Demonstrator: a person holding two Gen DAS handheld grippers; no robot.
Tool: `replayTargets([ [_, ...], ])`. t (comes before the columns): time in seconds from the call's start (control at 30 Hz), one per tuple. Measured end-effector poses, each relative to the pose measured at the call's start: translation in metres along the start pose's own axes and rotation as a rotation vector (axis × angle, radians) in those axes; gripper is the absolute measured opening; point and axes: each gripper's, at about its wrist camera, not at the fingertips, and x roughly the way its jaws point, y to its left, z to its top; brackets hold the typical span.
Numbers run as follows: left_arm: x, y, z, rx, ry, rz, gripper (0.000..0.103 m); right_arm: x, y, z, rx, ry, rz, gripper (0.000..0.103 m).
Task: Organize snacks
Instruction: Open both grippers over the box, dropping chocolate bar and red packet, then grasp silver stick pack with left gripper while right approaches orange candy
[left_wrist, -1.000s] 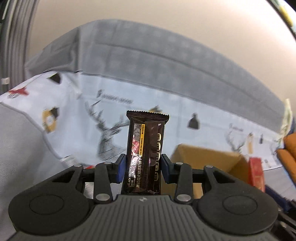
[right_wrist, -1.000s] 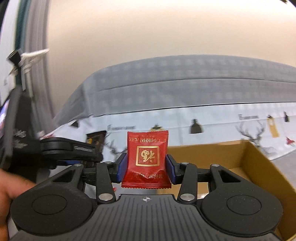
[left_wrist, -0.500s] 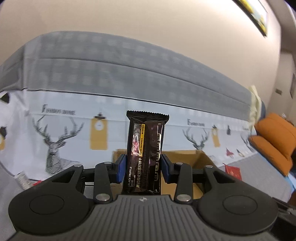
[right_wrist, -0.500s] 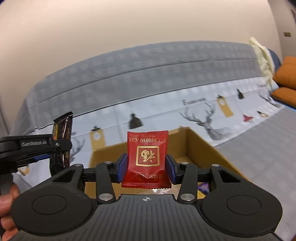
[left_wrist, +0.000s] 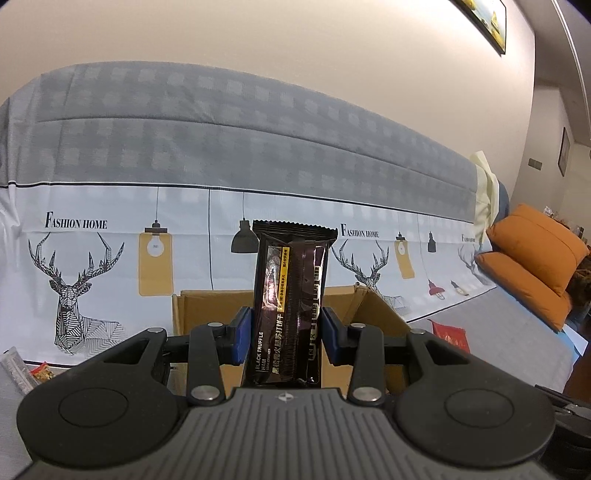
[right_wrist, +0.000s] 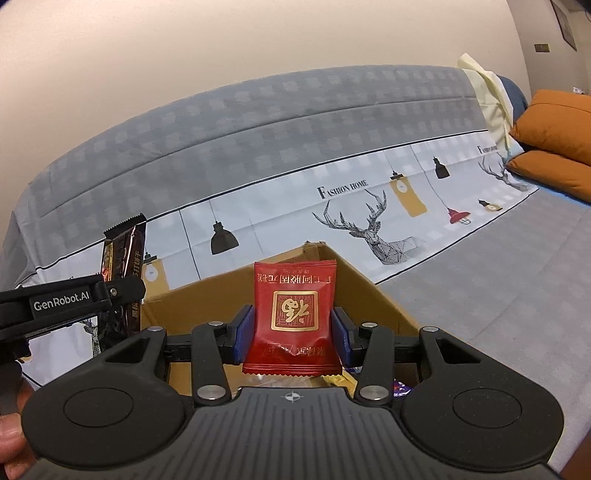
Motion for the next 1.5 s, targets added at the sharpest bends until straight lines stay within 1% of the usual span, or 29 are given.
replayTargets([
  [0.4, 0.004, -0.003, -0.001, 0.001, 0.004, -0.008, 0.043, -0.003, 0.002, 0.0, -0.023, -0.015, 0.005, 0.047],
  [0.5, 0.004, -0.002, -0.001, 0.002, 0.007, -0.019, 0.044, -0.004, 0.002, 0.0, -0.027, -0.015, 0.005, 0.047],
  [0.57, 0.006, -0.001, -0.001, 0.0, 0.029, -0.048, 0.045, -0.003, 0.003, -0.001, -0.032, -0.005, 0.009, 0.048],
  [0.6, 0.007, 0.0, -0.001, 0.002, 0.039, -0.054, 0.049, -0.001, 0.005, -0.001, -0.043, 0.015, 0.017, 0.051],
  [0.63, 0.007, -0.001, -0.001, 0.01, 0.041, -0.046, 0.053, 0.001, 0.007, -0.003, -0.056, 0.034, 0.014, 0.051],
  [0.67, 0.006, 0.0, -0.001, 0.016, 0.037, -0.037, 0.055, 0.003, 0.009, -0.005, -0.065, 0.044, 0.004, 0.057],
  [0.7, 0.005, 0.002, 0.0, 0.011, 0.033, -0.035, 0.055, 0.004, 0.011, -0.006, -0.072, 0.05, -0.009, 0.067],
  [0.73, 0.004, 0.004, 0.0, 0.002, 0.031, -0.033, 0.055, 0.004, 0.013, -0.006, -0.077, 0.053, -0.015, 0.069],
  [0.9, 0.0, 0.024, 0.003, -0.074, 0.029, -0.004, 0.055, 0.006, 0.024, -0.007, -0.079, 0.056, -0.004, 0.07],
  [0.97, -0.002, 0.034, 0.005, -0.102, 0.03, 0.016, 0.053, 0.007, 0.031, -0.007, -0.077, 0.059, 0.008, 0.07],
  [1.03, -0.004, 0.047, 0.006, -0.127, 0.039, 0.038, 0.048, 0.006, 0.041, -0.009, -0.079, 0.057, 0.021, 0.07],
  [1.1, -0.005, 0.059, 0.006, -0.145, 0.053, 0.059, 0.037, 0.005, 0.046, -0.01, -0.082, 0.054, 0.027, 0.069],
  [1.13, -0.006, 0.067, 0.005, -0.155, 0.057, 0.072, 0.034, 0.003, 0.062, -0.013, -0.098, 0.047, 0.054, 0.069],
  [1.17, -0.006, 0.075, 0.005, -0.165, 0.066, 0.086, 0.026, 0.002, 0.069, -0.014, -0.109, 0.04, 0.07, 0.065],
  [1.2, -0.007, 0.083, 0.004, -0.179, 0.073, 0.102, 0.019, 0.001, 0.076, -0.016, -0.119, 0.032, 0.086, 0.057],
  [1.23, -0.009, 0.093, 0.004, -0.199, 0.071, 0.114, 0.019, 0.0, 0.083, -0.017, -0.126, 0.027, 0.102, 0.052],
  [1.3, -0.013, 0.113, 0.003, -0.24, 0.074, 0.145, 0.019, 0.0, 0.095, -0.018, -0.129, 0.03, 0.151, 0.032],
  [1.37, -0.018, 0.137, 0.001, -0.29, 0.079, 0.18, 0.019, 0.0, 0.106, -0.021, -0.132, 0.037, 0.187, 0.027],
  [1.47, -0.024, 0.177, -0.008, -0.368, 0.092, 0.23, 0.019, 0.002, 0.12, -0.025, -0.15, 0.045, 0.213, 0.027],
  [1.5, -0.024, 0.192, -0.014, -0.397, 0.111, 0.241, 0.019, 0.003, 0.124, -0.027, -0.152, 0.054, 0.223, 0.027],
])
